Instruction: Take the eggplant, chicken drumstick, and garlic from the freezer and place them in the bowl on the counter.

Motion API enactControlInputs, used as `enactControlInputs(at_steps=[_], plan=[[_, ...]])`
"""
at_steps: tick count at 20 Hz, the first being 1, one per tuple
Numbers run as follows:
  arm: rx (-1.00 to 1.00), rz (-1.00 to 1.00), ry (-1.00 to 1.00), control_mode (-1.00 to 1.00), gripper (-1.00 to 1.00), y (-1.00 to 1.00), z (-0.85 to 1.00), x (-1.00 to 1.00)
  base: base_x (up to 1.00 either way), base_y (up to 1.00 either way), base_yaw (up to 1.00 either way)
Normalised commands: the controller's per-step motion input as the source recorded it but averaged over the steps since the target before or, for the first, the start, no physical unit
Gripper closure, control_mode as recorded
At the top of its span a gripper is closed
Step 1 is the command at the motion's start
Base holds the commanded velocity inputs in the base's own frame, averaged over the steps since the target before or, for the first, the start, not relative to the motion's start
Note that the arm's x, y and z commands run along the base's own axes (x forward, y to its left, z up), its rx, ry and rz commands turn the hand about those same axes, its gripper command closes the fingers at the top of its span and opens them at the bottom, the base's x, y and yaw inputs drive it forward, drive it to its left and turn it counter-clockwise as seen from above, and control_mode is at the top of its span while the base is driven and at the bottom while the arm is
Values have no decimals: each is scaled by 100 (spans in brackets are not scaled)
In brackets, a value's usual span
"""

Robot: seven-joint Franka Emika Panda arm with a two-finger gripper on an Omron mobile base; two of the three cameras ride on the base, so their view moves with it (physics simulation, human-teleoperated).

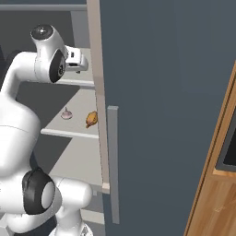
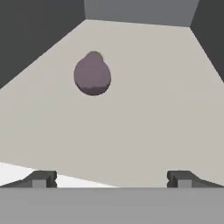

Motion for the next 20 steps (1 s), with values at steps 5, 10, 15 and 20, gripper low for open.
enactControlInputs(at_steps=[5, 10, 15, 20], plan=[[0, 0, -1, -100, -100, 8, 1, 55, 0, 0, 0], [0, 0, 0, -100, -100, 21, 13, 41, 0, 0, 0], [0, 0, 8, -100, -100, 29, 4, 22, 0, 0, 0], [0, 0, 2, -100, -100, 8, -1, 10, 0, 0, 0]])
